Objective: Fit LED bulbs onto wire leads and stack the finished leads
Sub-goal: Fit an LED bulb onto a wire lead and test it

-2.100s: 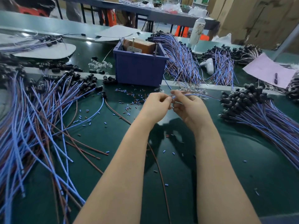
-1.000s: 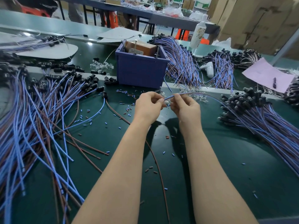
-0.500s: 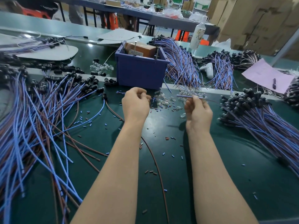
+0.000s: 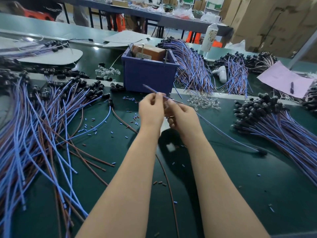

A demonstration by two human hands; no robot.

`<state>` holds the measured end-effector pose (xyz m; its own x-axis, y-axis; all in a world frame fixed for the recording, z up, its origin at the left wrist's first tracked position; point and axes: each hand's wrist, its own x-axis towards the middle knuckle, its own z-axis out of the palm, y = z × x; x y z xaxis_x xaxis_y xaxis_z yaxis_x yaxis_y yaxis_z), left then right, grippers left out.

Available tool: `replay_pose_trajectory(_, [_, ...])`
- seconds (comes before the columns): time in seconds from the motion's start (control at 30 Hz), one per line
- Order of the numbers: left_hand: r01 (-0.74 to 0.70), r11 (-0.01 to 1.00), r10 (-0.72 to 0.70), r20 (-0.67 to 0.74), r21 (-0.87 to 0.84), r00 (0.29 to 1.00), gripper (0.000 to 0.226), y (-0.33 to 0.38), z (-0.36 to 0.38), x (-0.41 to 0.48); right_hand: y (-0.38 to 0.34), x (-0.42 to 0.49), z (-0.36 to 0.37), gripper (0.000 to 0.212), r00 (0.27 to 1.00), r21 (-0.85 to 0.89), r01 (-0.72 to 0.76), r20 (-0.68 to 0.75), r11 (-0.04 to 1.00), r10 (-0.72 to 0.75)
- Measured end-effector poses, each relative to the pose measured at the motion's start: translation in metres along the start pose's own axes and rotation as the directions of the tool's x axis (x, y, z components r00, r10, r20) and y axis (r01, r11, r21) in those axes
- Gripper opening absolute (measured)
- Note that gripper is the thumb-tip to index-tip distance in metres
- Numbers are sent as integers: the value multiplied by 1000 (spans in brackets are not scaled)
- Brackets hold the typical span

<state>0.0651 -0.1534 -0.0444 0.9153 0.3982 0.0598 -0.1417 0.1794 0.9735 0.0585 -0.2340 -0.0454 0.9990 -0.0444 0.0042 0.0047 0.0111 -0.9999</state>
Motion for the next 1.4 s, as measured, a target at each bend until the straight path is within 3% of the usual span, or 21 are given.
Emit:
replay_pose_trajectory(0.1, [54, 990, -79, -197, -129, 977, 30, -3, -10, 11, -4, -7, 2, 31, 943, -306, 310, -21, 900, -332])
replay_pose_trajectory(0.2, [46, 978, -102, -274, -203, 956, 30, -5, -13, 15, -3, -8, 3, 14, 819, -505, 452, -94, 736, -567])
replay_pose_trajectory(0.23, [36, 977, -95, -279, -208, 956, 29, -5, -12, 14, -1, -7, 1, 13, 820, -586, 429, -67, 688, -569])
replay_pose_trajectory(0.3, [15, 974, -78, -274, -225, 959, 28, -3, -11, 13, 6, -3, -3, 21, 888, -682, 345, 14, 645, -459])
replay_pose_trajectory(0.4, [18, 973, -64, -197, -228, 978, 24, -3, -9, 11, 10, -1, -3, 21, 935, -657, 284, 31, 698, -352])
replay_pose_trajectory(0.53, [79, 996, -82, 77, 39, 994, 17, -8, -1, 4, 8, -2, 0, 15, 940, -542, 278, -18, 793, -341])
replay_pose_trajectory(0.6, [50, 988, -69, 132, 143, 989, 16, -9, 1, 2, 9, -1, 0, 10, 953, -463, 240, -53, 853, -297])
replay_pose_trajectory(0.87, [33, 981, -57, 122, 192, 991, 13, -8, 0, 2, 11, 3, 3, 13, 973, -269, 134, -148, 954, -179])
replay_pose_trajectory(1.07, [-9, 983, -15, 128, 183, 992, 9, -12, 1, 3, 10, 0, 5, 10, 971, -359, 165, -107, 919, -216])
replay_pose_trajectory(1.2, [-31, 997, 36, -79, 70, 996, 13, -11, -6, 10, 9, -2, 6, 10, 961, -538, 227, -12, 812, -276])
replay_pose_trajectory(1.3, [31, 996, -48, -201, -86, 978, 19, -10, -11, 13, 11, -5, 10, 13, 956, -568, 259, 32, 781, -293])
replay_pose_trajectory(1.4, [75, 997, -77, -79, -25, 994, 15, -9, -6, 10, 10, -5, 11, 9, 953, -508, 249, -21, 825, -301])
